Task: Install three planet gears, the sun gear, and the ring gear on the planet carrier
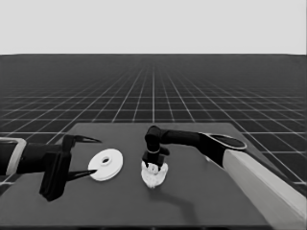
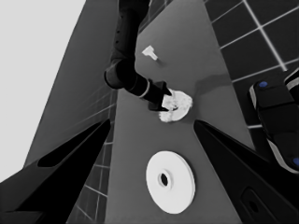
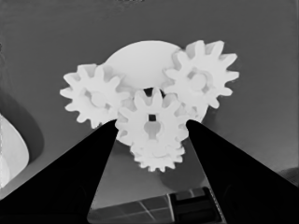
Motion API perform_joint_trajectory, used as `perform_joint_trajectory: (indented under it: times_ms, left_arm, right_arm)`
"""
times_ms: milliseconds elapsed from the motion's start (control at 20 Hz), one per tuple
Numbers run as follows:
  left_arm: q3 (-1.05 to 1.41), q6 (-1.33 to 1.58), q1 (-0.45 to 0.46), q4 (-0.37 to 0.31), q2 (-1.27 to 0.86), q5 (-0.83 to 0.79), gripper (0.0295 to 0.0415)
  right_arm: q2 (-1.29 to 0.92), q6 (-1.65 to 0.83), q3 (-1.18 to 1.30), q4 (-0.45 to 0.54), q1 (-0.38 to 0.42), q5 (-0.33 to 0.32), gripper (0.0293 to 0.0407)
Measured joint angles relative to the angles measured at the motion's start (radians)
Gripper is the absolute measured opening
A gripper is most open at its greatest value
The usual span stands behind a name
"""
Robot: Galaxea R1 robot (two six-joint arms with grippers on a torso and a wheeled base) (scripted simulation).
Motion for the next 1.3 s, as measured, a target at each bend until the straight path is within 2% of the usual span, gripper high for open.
perform_joint_trajectory:
  times_ms: [1300]
  left_arm:
    - [0.000, 0.000, 0.000, 0.000, 0.000, 0.000, 0.0385]
  right_arm:
    - [0.000, 0.272, 0.000, 0.000, 0.000, 0.000, 0.0310]
